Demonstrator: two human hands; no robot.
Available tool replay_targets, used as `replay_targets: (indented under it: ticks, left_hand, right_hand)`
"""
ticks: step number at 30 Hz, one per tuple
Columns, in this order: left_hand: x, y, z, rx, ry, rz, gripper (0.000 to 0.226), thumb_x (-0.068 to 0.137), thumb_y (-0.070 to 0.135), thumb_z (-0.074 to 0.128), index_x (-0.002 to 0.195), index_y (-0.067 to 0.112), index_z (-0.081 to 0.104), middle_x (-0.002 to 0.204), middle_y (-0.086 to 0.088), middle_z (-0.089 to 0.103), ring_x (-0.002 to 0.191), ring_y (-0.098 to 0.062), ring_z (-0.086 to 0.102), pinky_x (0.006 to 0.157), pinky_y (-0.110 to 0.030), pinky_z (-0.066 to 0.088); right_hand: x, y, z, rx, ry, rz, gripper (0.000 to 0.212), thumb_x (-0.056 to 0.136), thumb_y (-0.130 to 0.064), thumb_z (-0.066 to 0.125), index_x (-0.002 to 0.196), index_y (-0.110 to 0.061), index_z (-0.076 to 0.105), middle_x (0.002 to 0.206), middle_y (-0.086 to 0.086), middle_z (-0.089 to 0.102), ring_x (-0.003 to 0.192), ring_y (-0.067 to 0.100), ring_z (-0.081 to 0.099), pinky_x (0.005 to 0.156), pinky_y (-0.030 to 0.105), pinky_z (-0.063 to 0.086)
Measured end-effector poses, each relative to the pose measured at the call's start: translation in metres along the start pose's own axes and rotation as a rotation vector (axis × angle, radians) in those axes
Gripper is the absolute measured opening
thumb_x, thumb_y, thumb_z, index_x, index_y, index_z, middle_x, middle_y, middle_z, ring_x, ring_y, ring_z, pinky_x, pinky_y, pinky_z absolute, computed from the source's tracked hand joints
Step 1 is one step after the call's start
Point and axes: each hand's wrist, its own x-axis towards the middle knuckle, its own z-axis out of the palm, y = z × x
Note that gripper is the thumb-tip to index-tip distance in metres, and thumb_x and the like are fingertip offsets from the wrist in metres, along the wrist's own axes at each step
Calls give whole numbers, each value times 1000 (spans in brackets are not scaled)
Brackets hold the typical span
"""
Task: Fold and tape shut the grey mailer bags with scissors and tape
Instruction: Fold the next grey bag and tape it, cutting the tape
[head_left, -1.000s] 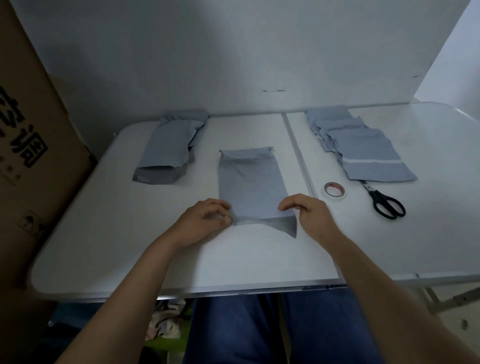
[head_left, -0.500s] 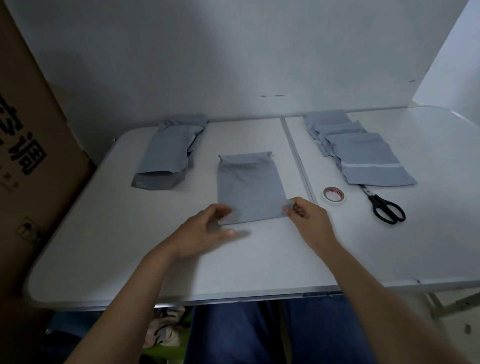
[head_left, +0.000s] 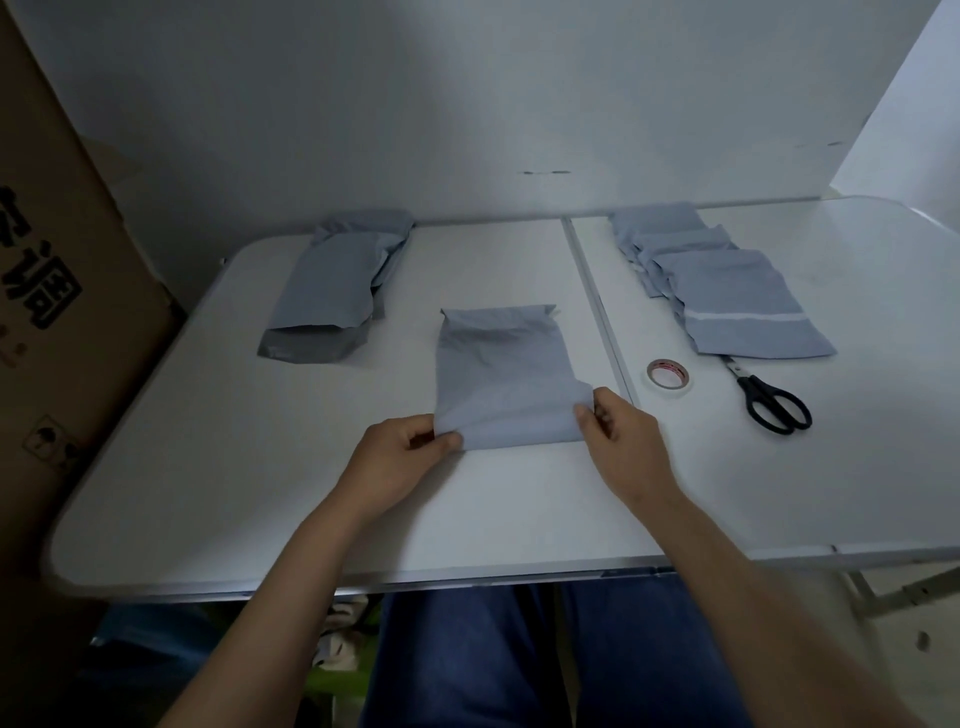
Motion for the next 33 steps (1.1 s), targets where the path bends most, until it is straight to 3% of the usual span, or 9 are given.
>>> replay_targets:
  ticks: [4,7,11,16,22,27,33]
  left_hand:
    - [-3,1,6,27,82,-19,13,91,38,61,92,28,71,86,12,71,74,2,61,61,-9,40]
    - [0,5,11,48,188,-37,10,93,34,59,101,33,65,87,15,70,78,2,61,58,-4,38]
    - [4,6,19,93,278,-37,26,93,31,60,119,29,57,90,14,68,79,4,58,63,-5,37]
    - [5,7,24,136,320,-23,36,93,26,60,127,26,46,83,14,61,75,4,55,62,-7,36]
    - [3,3,27,146,317,-10,9,94,29,59,103,31,60,84,15,64,77,1,59,63,-7,38]
    - [4,-3,31,216,336,23,8,93,25,59,98,27,65,87,12,63,80,-1,58,72,-14,44]
    - [6,-5,32,276,337,21,8,93,24,58,95,26,65,85,9,61,76,-3,55,65,-10,38]
  right_hand:
    - [1,0,6,-15,42,-13,27,98,-22,52,73,-18,43,61,-5,41,56,8,38,53,22,31]
    - [3,2,10,-36,71,-2,5,98,-17,52,100,-18,57,65,-5,49,61,7,46,56,17,34]
    - [6,3,14,-85,84,5,24,97,-16,54,121,-14,53,66,-5,52,64,9,51,60,24,41]
    - [10,4,18,-145,101,15,27,97,-18,53,124,-14,50,69,-6,54,70,16,56,64,34,46]
    - [10,6,22,-193,123,12,27,97,-21,52,124,-16,48,71,-4,55,70,19,56,63,36,48]
    - [10,10,25,-256,133,-18,25,97,-21,52,122,-15,49,87,4,59,73,19,56,62,34,47]
    - [10,14,27,-261,131,-33,24,97,-19,54,120,-13,51,90,7,59,74,17,53,61,32,43]
